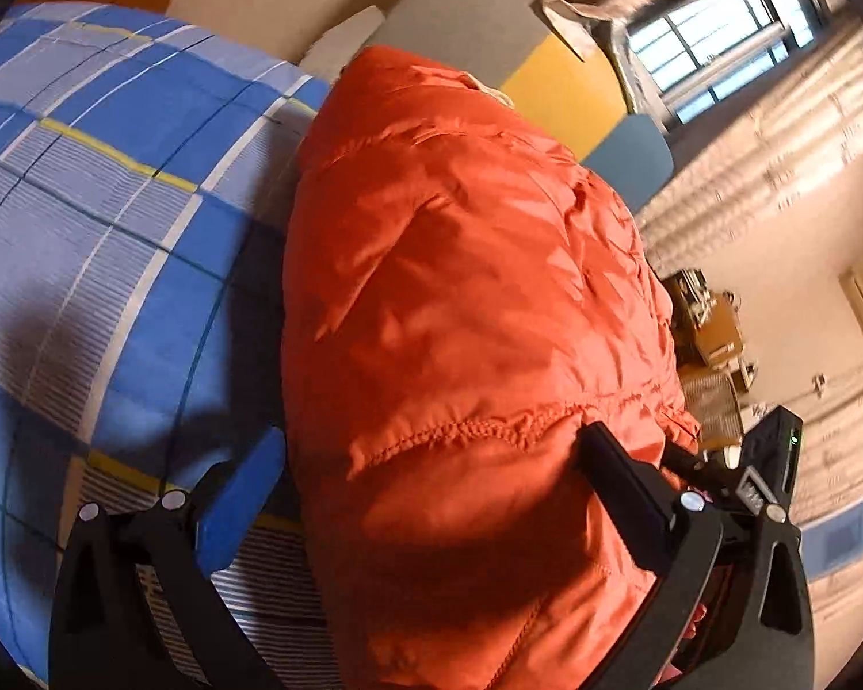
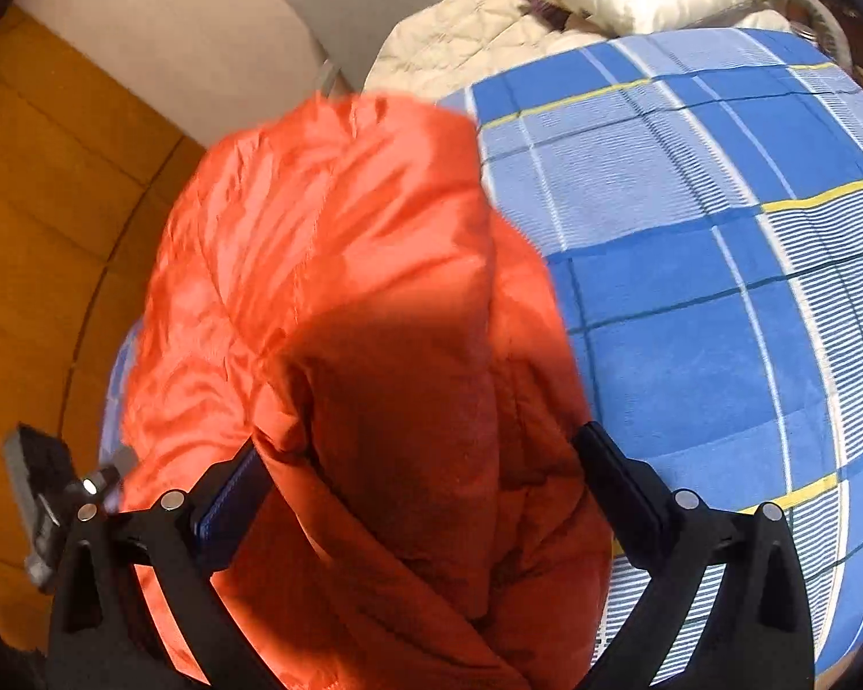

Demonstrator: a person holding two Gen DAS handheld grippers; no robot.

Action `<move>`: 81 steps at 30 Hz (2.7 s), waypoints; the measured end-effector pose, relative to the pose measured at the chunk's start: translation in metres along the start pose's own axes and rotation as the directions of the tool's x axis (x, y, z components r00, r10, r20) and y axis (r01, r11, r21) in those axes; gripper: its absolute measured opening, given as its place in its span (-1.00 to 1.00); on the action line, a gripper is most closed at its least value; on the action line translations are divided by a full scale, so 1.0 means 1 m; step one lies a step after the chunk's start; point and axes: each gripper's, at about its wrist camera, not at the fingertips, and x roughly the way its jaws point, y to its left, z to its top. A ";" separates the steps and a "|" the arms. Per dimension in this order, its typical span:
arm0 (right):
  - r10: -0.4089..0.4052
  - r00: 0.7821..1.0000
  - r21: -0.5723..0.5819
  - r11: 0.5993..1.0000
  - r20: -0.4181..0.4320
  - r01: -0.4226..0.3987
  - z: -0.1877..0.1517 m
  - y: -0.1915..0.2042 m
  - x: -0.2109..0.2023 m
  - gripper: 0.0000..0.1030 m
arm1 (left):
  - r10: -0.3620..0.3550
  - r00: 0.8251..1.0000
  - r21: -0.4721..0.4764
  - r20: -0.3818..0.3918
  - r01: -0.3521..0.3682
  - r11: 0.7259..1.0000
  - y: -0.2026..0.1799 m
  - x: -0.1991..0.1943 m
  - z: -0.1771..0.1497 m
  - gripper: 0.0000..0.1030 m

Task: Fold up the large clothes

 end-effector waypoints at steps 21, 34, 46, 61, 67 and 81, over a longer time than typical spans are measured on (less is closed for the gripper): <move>0.136 0.976 0.083 0.989 -0.171 -0.123 0.014 -0.021 0.055 0.94 | 0.055 0.998 0.009 -0.005 -0.055 0.998 -0.004 0.026 -0.006 0.97; 0.196 0.976 0.083 0.979 -0.096 -0.189 -0.005 -0.011 0.063 0.83 | 0.008 1.000 -0.098 0.025 -0.006 0.995 0.002 0.041 -0.014 0.96; 0.278 0.961 0.057 0.959 0.018 -0.278 -0.044 -0.012 0.015 0.42 | -0.127 0.992 -0.011 0.027 0.127 0.992 0.005 0.023 -0.011 0.49; 0.330 0.940 0.017 0.943 0.084 -0.332 -0.062 0.033 0.014 0.32 | -0.089 0.991 0.072 0.096 0.082 0.994 0.009 -0.032 0.003 0.41; 0.378 0.921 -0.025 0.926 0.097 -0.377 -0.070 0.079 0.008 0.32 | -0.080 0.984 0.099 0.160 0.064 0.993 0.024 -0.082 0.018 0.41; 0.412 0.900 -0.078 0.911 0.144 -0.405 -0.081 0.176 0.024 0.32 | -0.071 0.978 0.138 0.196 0.044 0.989 0.092 -0.170 0.056 0.41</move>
